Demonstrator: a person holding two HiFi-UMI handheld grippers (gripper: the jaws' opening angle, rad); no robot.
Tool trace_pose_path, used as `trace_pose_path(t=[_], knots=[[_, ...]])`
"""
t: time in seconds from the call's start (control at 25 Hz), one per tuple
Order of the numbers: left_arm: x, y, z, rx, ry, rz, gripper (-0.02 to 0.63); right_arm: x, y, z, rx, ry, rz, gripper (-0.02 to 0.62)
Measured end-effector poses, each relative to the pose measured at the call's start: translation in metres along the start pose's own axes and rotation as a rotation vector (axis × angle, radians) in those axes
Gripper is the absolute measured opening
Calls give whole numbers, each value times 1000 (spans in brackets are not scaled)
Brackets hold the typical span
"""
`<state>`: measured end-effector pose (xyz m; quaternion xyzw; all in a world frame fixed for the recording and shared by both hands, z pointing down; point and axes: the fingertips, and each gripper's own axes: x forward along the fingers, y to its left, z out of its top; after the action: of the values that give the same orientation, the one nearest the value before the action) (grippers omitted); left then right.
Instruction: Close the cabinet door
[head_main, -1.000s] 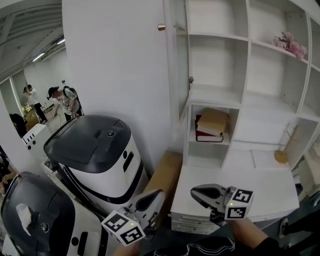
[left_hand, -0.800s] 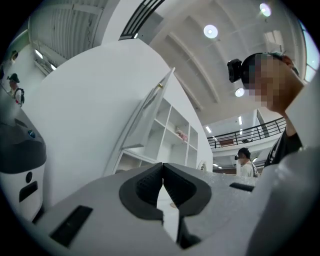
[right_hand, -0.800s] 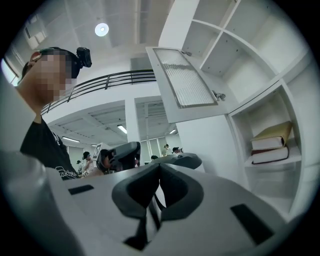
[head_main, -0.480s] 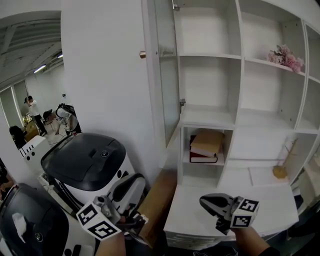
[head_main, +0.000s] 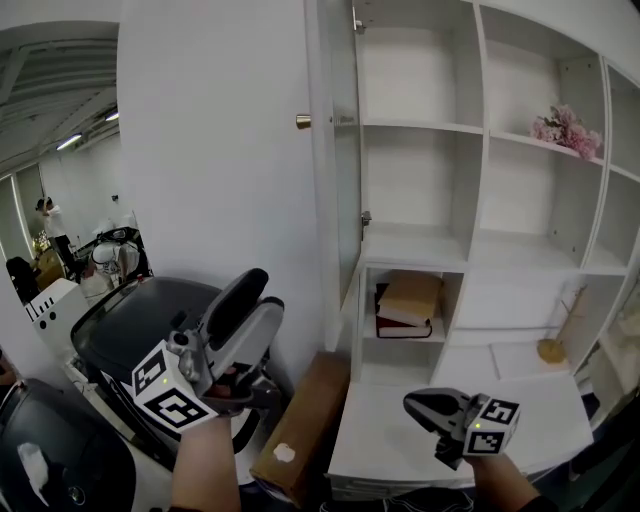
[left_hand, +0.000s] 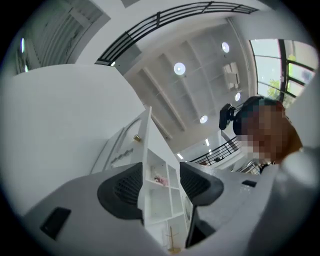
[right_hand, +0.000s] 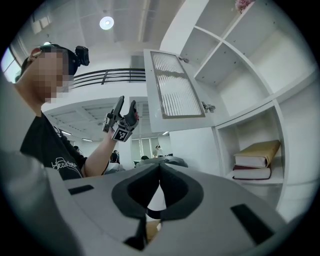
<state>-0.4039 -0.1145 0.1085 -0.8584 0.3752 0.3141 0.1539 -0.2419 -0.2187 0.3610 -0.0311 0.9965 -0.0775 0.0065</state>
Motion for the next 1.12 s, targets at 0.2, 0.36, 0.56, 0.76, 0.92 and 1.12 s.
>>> trace_pose_path(t=[0.2, 0.36, 0.56, 0.76, 0.92, 1.12], knots=[[26, 36, 33, -82, -65, -93, 284, 9, -5, 19, -51, -23, -53, 8], [51, 64, 46, -162, -95, -162, 299, 7, -14, 31, -71, -24, -106, 8], [78, 99, 55, -256, -132, -208, 316, 3, -16, 36, -113, -25, -153, 8], [109, 111, 58, -334, -136, -297, 316, -6, -24, 37, -130, -18, -205, 8], [130, 104, 59, -365, -144, -377, 316, -18, -27, 39, -125, -20, -245, 8], [149, 98, 61, -389, -126, -433, 314, -24, -30, 40, -124, -30, -273, 8]])
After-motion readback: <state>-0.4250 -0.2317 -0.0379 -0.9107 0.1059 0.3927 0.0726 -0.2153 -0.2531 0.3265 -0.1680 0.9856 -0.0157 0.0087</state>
